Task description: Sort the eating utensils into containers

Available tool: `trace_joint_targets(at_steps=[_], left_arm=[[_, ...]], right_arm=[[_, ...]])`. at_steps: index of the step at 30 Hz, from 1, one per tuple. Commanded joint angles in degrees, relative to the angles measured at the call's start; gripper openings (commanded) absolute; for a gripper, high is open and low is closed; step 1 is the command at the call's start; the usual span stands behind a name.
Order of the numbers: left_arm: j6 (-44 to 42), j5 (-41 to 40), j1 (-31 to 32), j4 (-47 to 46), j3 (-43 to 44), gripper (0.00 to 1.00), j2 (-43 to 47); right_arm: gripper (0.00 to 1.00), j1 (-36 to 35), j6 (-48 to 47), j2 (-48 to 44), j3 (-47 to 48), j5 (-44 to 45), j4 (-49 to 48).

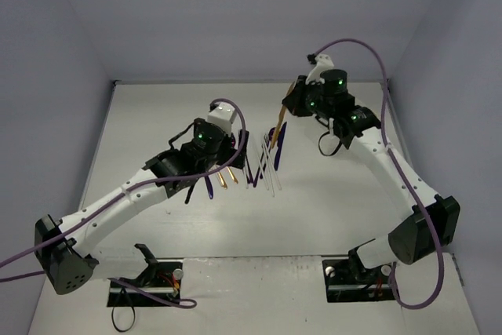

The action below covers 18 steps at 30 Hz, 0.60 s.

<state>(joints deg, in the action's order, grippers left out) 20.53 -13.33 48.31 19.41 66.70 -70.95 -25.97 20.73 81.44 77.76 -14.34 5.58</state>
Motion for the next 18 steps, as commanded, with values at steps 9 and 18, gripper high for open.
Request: trace_joint_targets(at_steps=[9,18], left_arm=[[11.2,4.0,-16.6,10.1,-10.1,0.91,9.7],[12.5,6.6,-17.7,11.9,-15.8,0.91,13.2]], right_arm=[[0.00,22.9,-12.2,10.8,21.4,5.7,-4.8],[0.00,27.4,-12.4,21.5,30.9,4.9,-5.0]])
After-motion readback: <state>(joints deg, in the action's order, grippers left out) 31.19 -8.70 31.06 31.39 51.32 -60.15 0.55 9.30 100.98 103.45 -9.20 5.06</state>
